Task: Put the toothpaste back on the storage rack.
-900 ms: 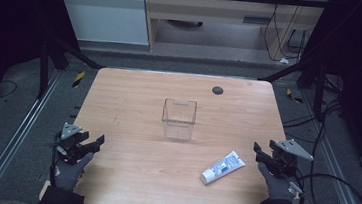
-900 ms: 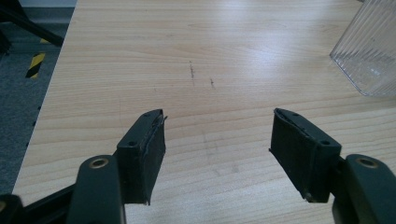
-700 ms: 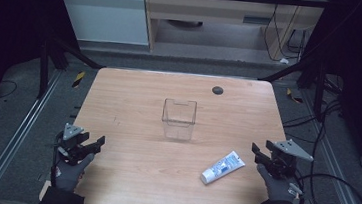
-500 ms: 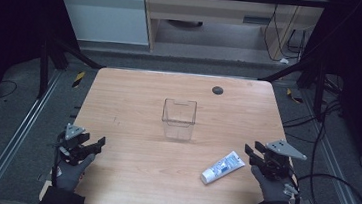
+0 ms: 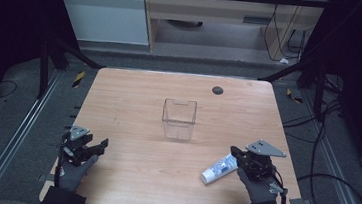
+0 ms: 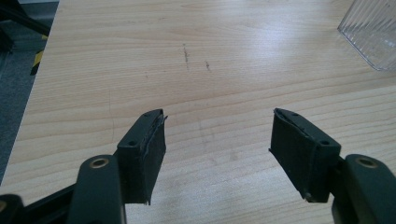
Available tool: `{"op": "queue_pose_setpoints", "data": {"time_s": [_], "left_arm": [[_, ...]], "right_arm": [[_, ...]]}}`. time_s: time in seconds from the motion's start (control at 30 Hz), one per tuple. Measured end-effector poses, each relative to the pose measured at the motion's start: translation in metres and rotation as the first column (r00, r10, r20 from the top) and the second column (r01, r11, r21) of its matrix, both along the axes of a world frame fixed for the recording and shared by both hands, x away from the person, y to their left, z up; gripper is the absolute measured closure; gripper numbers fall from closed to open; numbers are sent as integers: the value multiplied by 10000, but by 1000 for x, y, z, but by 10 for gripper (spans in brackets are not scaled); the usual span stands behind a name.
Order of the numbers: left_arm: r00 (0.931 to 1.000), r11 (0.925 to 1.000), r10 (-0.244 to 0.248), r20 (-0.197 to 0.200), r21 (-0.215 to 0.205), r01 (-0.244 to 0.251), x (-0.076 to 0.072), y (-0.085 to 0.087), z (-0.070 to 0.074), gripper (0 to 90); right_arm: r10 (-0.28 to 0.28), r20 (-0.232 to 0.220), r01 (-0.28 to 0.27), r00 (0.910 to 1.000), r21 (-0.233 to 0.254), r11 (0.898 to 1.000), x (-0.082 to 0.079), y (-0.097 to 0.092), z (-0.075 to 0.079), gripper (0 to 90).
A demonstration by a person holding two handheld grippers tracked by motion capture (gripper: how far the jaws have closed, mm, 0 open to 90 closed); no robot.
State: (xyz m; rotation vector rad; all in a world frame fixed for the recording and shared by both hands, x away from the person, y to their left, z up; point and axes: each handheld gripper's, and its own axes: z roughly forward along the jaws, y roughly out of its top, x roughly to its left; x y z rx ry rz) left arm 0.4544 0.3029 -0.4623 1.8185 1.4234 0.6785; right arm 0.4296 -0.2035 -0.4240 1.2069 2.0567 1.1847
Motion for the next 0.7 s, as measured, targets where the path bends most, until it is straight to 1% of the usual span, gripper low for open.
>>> {"op": "queue_pose_setpoints", "data": {"time_s": [0.03, 0.07, 0.17, 0.3, 0.33, 0.37, 0.4, 0.43, 0.5, 0.57, 0.6, 0.67, 0.7], "left_arm": [[10000, 10000, -3, 5, 7, 3, 0, 0, 0, 345], [10000, 10000, -2, 10, 10, 1, 0, 0, 0, 345], [10000, 10000, -7, -3, 43, 7, 0, 0, 0, 343], [10000, 10000, -4, 7, 37, 4, 0, -1, 0, 342], [10000, 10000, -7, 3, 43, 7, 0, -1, 0, 342], [10000, 10000, -18, 2, 57, 18, 0, -1, 0, 341], [10000, 10000, -32, -6, 56, 32, 0, -1, 0, 341], [10000, 10000, -40, -15, 65, 40, 0, -1, 0, 341], [10000, 9999, -52, -32, 95, 53, 0, -2, -1, 340], [10000, 9999, -59, -39, 103, 60, 0, -2, -1, 340], [10000, 9999, -64, -38, 120, 65, 0, -2, -1, 340], [10000, 9999, -67, -40, 129, 67, 0, -2, -1, 340], [10000, 9999, -69, -37, 135, 69, 0, -2, -1, 340]], "right_arm": [[169, -149, -169, 9997, 0, 9999, 1, 5, -1, 900], [169, -149, -169, 9997, 0, 9999, 1, 5, -1, 900], [412, -478, -414, 9980, -30, 9991, 2, 15, -4, 900], [603, -591, -610, 9964, -96, 9981, 3, 22, -8, 900], [642, -710, -647, 9954, -45, 9979, 4, 25, -9, 900], [743, -824, -756, 9938, -138, 9970, 5, 29, -13, 900], [743, -824, -756, 9938, -138, 9970, 5, 29, -13, 900], [811, -901, -827, 9926, -145, 9965, 6, 31, -15, 900], [935, -1193, -966, 9884, -211, 9951, 7, 38, -21, 900], [970, -1232, -1015, 9876, -306, 9944, 8, 40, -23, 900], [1027, -1421, -1086, 9845, -345, 9935, 10, 43, -26, 900], [1044, -1498, -1117, 9832, -414, 9929, 10, 45, -28, 900], [1094, -1675, -1193, 9798, -503, 9916, 11, 48, -32, 900]]}}
